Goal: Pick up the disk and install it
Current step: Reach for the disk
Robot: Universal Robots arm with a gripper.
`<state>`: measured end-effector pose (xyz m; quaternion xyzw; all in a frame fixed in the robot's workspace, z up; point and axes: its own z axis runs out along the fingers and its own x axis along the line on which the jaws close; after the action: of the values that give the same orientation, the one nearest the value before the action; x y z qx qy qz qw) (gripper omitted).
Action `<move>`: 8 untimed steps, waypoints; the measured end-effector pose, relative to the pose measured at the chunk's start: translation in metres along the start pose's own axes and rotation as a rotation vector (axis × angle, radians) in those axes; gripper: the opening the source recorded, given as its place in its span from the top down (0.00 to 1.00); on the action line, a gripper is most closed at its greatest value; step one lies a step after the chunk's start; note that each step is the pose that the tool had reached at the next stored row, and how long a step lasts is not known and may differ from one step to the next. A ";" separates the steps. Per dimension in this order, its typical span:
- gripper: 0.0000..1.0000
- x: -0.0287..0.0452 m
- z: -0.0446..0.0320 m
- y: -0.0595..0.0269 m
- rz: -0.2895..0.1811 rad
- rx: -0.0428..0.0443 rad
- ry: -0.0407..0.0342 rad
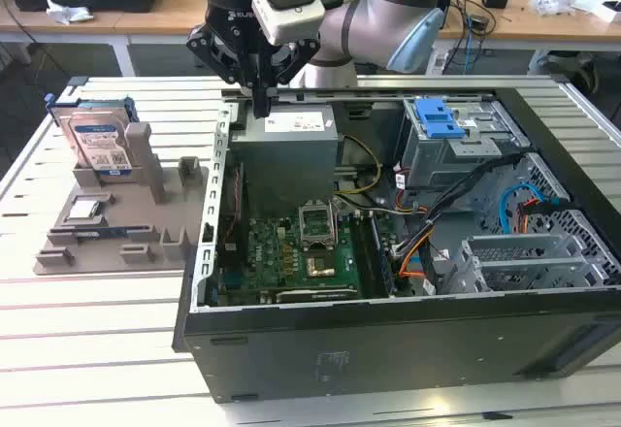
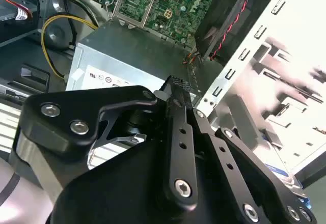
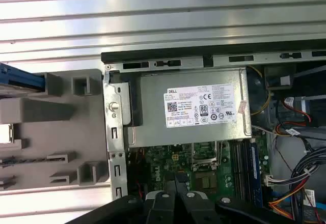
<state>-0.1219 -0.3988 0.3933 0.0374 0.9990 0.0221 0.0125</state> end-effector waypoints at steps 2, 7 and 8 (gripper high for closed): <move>0.89 0.0013 0.0000 -0.0001 0.000 0.0000 0.0000; 0.89 0.0120 -0.0003 -0.0009 0.000 0.0000 0.0000; 0.89 0.0134 -0.0004 -0.0010 0.000 0.0001 0.0000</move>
<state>-0.1354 -0.3988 0.3933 0.0374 0.9990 0.0221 0.0125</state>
